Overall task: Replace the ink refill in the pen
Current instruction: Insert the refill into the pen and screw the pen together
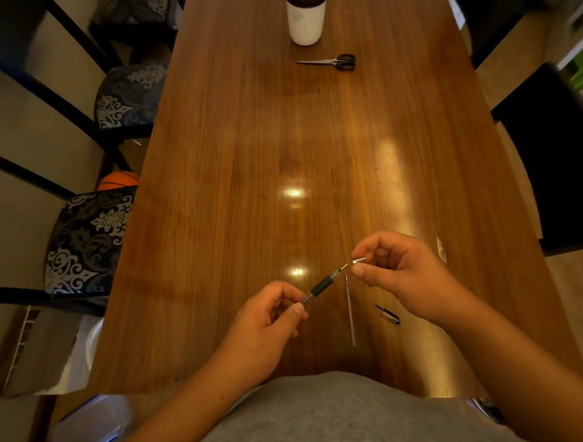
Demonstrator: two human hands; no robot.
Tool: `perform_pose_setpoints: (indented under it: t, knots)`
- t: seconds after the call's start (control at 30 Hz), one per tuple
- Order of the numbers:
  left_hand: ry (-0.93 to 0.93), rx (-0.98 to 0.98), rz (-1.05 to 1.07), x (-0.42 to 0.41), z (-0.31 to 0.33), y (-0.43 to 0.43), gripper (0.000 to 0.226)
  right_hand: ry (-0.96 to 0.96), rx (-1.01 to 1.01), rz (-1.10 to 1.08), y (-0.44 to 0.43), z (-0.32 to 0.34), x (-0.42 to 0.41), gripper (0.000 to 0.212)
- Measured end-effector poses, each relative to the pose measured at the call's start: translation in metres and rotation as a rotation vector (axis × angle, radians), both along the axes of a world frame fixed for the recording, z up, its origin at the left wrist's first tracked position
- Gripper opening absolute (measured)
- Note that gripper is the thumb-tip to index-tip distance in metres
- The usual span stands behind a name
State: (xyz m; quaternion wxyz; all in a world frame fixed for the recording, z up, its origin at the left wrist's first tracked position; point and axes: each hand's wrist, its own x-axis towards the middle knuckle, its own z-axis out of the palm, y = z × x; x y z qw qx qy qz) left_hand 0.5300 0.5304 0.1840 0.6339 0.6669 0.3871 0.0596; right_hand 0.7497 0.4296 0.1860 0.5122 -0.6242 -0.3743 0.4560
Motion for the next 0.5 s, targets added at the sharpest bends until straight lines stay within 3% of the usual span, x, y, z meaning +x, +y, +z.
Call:
perform_pose_setpoints:
  t: [0.5]
  knots:
    - [-0.061,0.028,-0.034,-0.007,0.021,0.001,0.017,0.061,0.059,-0.005,0.002,0.032,-0.015,0.012]
